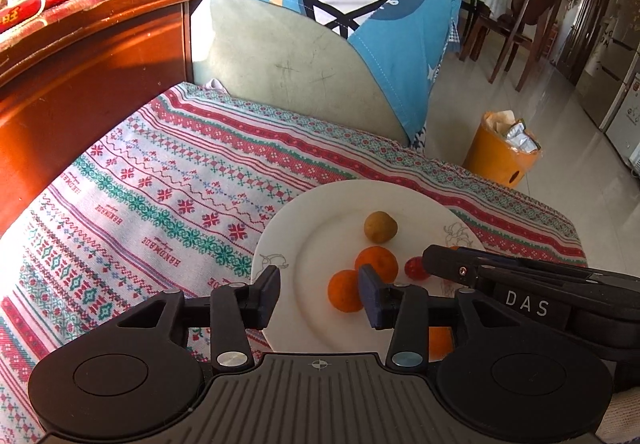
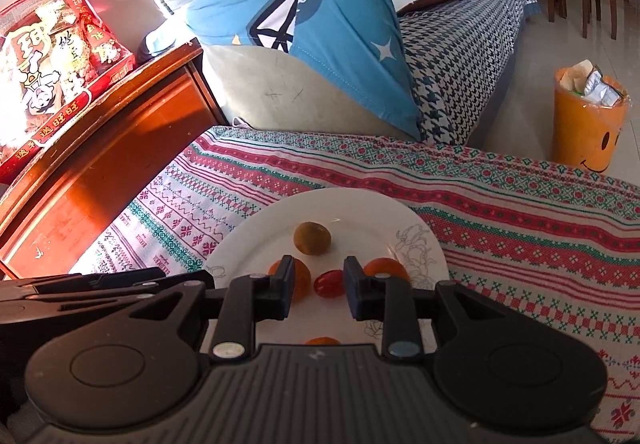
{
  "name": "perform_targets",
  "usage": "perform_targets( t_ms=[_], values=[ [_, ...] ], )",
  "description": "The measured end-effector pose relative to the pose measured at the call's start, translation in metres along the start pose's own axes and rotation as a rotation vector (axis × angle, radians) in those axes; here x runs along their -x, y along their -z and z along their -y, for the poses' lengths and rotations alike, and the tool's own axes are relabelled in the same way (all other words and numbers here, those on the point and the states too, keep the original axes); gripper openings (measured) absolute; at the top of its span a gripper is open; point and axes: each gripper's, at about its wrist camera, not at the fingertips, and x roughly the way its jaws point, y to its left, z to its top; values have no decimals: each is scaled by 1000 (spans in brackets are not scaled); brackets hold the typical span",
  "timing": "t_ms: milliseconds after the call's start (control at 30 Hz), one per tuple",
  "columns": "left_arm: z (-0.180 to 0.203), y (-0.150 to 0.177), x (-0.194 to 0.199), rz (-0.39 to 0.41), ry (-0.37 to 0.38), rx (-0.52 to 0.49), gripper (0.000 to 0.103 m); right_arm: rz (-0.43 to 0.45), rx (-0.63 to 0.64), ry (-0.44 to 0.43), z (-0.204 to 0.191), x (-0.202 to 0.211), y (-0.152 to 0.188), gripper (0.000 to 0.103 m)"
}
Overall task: Organize fruits
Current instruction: 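Lower the orange and the cherry tomato onto the plate and open both tools, then move both open tools back over the fruits beside the plate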
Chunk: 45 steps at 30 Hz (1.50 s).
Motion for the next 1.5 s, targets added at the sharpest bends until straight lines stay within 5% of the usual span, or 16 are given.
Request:
perform_targets(
  t_ms=[367, 900, 1500],
  values=[
    [-9, 3, 16, -16, -35, 36, 52, -15, 2, -36, -12, 9, 11, 36],
    [-21, 9, 55, 79, -73, 51, 52, 13, 119, -47, -44, 40, 39, 37],
    [-50, 44, 72, 36, -138, 150, 52, -42, 130, -67, -63, 63, 96, 37]
  ],
)
